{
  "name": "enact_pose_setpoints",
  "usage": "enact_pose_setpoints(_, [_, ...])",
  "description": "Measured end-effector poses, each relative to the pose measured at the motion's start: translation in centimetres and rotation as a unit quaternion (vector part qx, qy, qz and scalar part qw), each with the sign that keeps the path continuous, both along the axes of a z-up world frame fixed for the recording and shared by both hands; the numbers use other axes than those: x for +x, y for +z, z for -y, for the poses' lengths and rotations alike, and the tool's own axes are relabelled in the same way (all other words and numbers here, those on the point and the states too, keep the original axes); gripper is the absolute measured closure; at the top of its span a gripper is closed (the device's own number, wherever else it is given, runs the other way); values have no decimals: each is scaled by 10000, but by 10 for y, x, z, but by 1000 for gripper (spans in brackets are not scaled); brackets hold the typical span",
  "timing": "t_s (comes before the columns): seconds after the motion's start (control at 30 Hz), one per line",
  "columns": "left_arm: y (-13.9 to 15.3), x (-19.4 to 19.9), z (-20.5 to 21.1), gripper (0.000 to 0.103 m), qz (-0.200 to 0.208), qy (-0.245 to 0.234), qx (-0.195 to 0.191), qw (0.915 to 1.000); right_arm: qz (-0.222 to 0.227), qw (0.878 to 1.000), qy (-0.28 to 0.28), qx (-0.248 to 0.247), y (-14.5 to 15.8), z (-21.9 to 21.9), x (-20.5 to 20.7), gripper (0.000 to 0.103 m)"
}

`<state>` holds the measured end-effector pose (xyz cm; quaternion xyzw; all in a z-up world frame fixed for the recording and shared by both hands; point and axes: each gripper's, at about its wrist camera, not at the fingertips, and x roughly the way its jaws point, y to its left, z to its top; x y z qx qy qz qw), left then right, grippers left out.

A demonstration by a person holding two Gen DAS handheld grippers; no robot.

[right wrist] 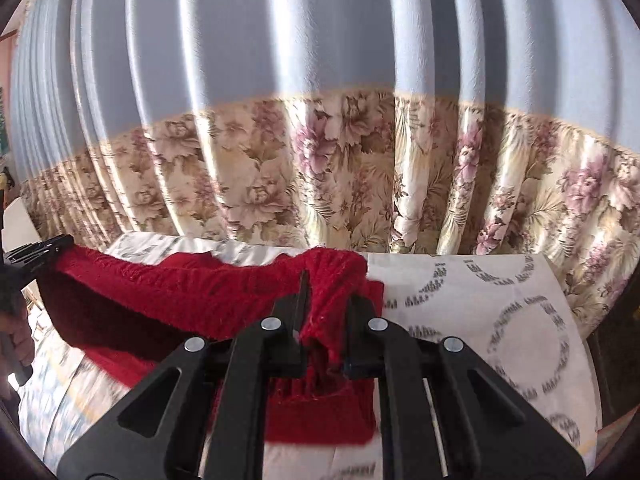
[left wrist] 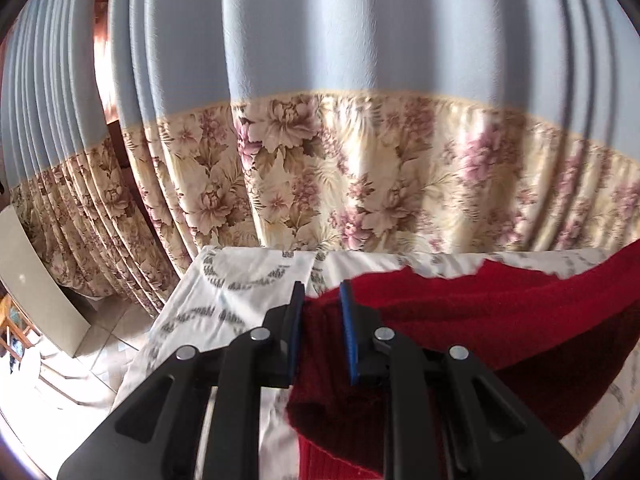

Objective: Fold small clothes

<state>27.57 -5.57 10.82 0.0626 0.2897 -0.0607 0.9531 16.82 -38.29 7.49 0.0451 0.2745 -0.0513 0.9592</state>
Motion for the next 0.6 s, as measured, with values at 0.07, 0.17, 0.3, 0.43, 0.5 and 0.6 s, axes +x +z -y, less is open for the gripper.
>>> enact_pose_setpoints(0.07, [-6, 29, 3, 102, 66, 274, 294, 9992, -184, 9997, -143, -37, -11, 8, 28, 92])
enact_pose_setpoints(0.17, [-22, 72, -3, 102, -268, 455, 163, 9985, -518, 9983, -245, 114, -37, 26, 74, 91])
enact_pose_setpoints(0.3, [-41, 96, -8, 98, -593, 462, 81, 9971, -1098, 9931, -230, 341, -71, 41, 126, 64])
enact_pose_setpoints(0.43, [-55, 76, -5, 97, -628, 239, 157, 9976, -924, 9935, -585, 311, -72, 54, 125, 26])
enact_pose_setpoints(0.5, [-62, 61, -2, 44, -562, 141, 323, 9978, -761, 9953, -475, 352, -64, 53, 109, 24])
enact_pose_setpoints(0.6, [-66, 35, 0, 17, -279, 61, 418, 9987, -515, 9980, -288, 230, -53, 44, 74, 16])
